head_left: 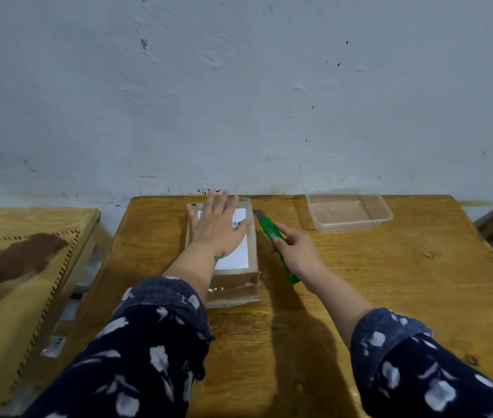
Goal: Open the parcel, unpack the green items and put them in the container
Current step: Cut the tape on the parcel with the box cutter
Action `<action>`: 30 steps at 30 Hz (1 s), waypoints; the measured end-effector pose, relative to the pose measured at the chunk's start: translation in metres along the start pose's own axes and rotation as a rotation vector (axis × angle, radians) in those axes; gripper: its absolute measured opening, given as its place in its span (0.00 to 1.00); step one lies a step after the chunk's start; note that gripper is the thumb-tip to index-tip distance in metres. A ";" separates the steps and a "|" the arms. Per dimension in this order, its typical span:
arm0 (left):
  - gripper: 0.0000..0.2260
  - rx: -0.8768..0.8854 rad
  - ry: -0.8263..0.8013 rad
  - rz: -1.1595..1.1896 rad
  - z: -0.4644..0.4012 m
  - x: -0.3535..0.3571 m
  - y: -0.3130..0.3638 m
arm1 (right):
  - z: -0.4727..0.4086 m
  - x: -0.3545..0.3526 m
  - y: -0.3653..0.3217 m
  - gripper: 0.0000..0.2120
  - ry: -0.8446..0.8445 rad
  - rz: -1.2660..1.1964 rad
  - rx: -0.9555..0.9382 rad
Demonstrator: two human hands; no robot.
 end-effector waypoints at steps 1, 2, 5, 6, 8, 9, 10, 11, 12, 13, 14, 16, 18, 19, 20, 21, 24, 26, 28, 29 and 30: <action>0.31 -0.012 -0.004 0.027 -0.004 0.000 -0.001 | -0.001 0.000 0.000 0.21 0.000 -0.008 -0.001; 0.30 -0.019 0.006 0.058 -0.007 0.001 -0.002 | -0.002 0.001 0.000 0.21 0.000 -0.014 -0.001; 0.26 -0.005 0.103 0.091 -0.009 0.003 -0.003 | -0.003 0.003 -0.002 0.21 -0.007 -0.038 0.002; 0.25 0.002 0.130 0.087 -0.008 0.004 -0.003 | -0.003 0.004 -0.002 0.22 -0.011 -0.049 0.002; 0.24 0.007 0.160 0.091 -0.006 0.004 -0.003 | -0.002 0.005 -0.004 0.22 -0.014 -0.067 0.001; 0.24 0.005 0.166 0.097 -0.006 0.004 -0.003 | -0.001 0.005 -0.004 0.22 -0.013 -0.071 0.005; 0.23 0.002 0.170 0.108 -0.006 0.004 -0.002 | 0.001 0.005 -0.005 0.22 -0.009 -0.073 0.011; 0.22 -0.003 0.176 0.124 -0.006 0.003 -0.002 | 0.001 0.005 -0.005 0.22 -0.006 -0.071 0.015; 0.20 -0.007 0.186 0.143 -0.006 0.002 -0.001 | 0.002 0.004 -0.006 0.22 -0.004 -0.068 0.016; 0.18 -0.013 0.198 0.165 -0.006 0.001 0.000 | 0.002 0.003 -0.007 0.22 -0.005 -0.063 0.012; 0.16 -0.021 0.212 0.193 -0.006 0.000 0.000 | 0.002 0.003 -0.007 0.22 -0.006 -0.057 0.005; 0.11 -0.049 0.245 0.257 -0.006 -0.002 0.002 | 0.001 0.002 -0.007 0.21 -0.009 -0.045 -0.007; 0.06 -0.097 0.289 0.332 -0.006 -0.005 0.002 | 0.000 0.001 -0.007 0.21 -0.009 -0.043 -0.009; 0.06 -0.118 0.310 0.361 -0.007 -0.007 0.003 | 0.001 0.001 -0.006 0.21 -0.009 -0.044 -0.009; 0.07 -0.130 0.324 0.375 -0.007 -0.008 0.003 | 0.001 0.001 -0.005 0.21 -0.008 -0.045 -0.007; 0.07 -0.130 0.329 0.378 -0.008 -0.009 0.003 | 0.002 0.000 -0.004 0.21 -0.008 -0.046 -0.007; 0.05 -0.095 0.331 0.375 -0.010 -0.009 -0.001 | 0.004 0.001 -0.001 0.21 -0.016 -0.045 -0.006; 0.05 -0.080 0.340 0.389 -0.011 -0.008 -0.003 | 0.004 0.002 0.001 0.22 -0.023 -0.052 -0.005; 0.05 -0.085 0.357 0.419 -0.012 -0.007 -0.003 | 0.005 0.003 0.002 0.22 -0.022 -0.062 -0.003; 0.06 -0.095 0.367 0.432 -0.012 -0.006 -0.003 | 0.006 0.004 0.002 0.22 -0.020 -0.069 -0.004; 0.06 -0.104 0.377 0.436 -0.013 -0.006 -0.003 | 0.006 0.004 0.001 0.22 -0.019 -0.077 -0.005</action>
Point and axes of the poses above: each hand's wrist, its own z-axis away from the middle knuckle, its own x-axis out of the palm, y = z × x, the point moved 4 cm from there along -z, towards the middle knuckle, and after that the axes turned 4 degrees about z, right-handed, at the moved point
